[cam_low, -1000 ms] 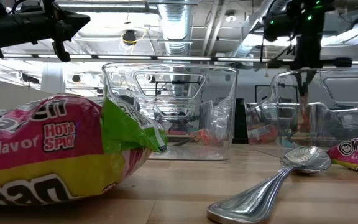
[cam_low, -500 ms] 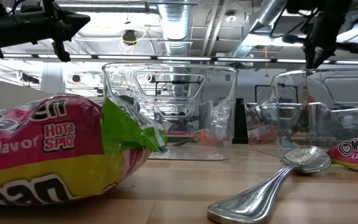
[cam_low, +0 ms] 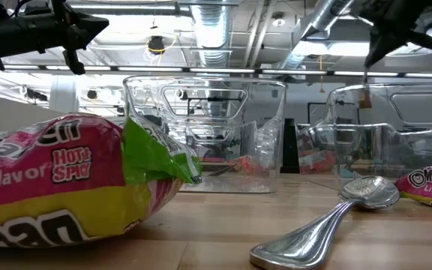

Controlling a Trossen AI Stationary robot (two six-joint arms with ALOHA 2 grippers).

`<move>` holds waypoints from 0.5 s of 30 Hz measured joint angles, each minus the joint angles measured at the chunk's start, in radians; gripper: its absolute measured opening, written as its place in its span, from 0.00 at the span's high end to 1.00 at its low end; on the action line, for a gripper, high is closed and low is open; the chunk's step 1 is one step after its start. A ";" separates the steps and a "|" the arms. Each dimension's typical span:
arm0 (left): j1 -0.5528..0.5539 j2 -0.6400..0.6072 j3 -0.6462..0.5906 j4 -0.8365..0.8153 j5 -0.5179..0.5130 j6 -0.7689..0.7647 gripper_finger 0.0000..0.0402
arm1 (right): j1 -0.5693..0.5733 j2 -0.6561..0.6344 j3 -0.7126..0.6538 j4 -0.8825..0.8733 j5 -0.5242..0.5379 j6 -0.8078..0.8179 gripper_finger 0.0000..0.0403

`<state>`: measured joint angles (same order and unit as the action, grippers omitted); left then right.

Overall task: Pick & Place Food Item
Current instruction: Put the orange seasoning pack into the right transparent bin

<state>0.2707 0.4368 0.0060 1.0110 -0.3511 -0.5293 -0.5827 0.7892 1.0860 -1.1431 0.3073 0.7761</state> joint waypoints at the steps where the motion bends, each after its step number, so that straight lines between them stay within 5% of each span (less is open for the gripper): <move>1: 0.000 0.000 0.000 0.000 0.000 0.000 0.98 | 0.000 0.001 0.013 0.000 -0.020 -0.025 1.00; 15: 0.000 0.000 0.000 0.000 0.000 0.000 0.98 | 0.048 0.003 0.063 -0.012 -0.305 -0.230 1.00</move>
<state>0.2707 0.4369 0.0060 1.0111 -0.3511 -0.5296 -0.5349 0.7918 1.1488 -1.1549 0.0026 0.5466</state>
